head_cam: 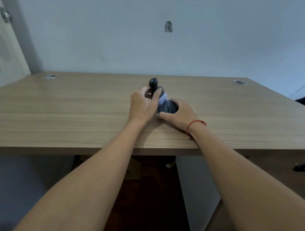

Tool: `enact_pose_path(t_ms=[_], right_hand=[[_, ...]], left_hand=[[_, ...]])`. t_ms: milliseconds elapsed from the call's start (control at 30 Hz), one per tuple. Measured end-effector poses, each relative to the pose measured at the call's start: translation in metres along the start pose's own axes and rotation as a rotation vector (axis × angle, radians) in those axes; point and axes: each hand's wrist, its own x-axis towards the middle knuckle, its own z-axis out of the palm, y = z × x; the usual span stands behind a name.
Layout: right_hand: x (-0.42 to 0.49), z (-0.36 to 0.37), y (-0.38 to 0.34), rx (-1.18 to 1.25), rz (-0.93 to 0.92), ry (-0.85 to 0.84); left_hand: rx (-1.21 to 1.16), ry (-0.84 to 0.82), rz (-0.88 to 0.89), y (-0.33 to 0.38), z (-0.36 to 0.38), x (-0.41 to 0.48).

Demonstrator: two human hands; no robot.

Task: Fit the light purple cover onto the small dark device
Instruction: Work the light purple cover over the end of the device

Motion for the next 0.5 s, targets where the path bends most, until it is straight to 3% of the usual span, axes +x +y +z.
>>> enact_pose_path(t_ms=[133,267,400,500], right_hand=[[0.001,0.0,0.001,-0.006,-0.028,0.011],[0.0,-0.002,-0.001,-0.035,-0.029,0.018],[0.0,-0.001,0.0,-0.039,-0.017,0.017],[0.0,-0.002,0.0,-0.034,-0.021,0.007]], left_hand=[[0.056,-0.105,0.114,0.0,0.004,-0.002],[0.184,-0.062,0.069,-0.013,0.005,0.005],[0.017,0.044,-0.088,-0.01,0.001,0.006],[0.045,0.014,-0.096,-0.009,0.0,0.005]])
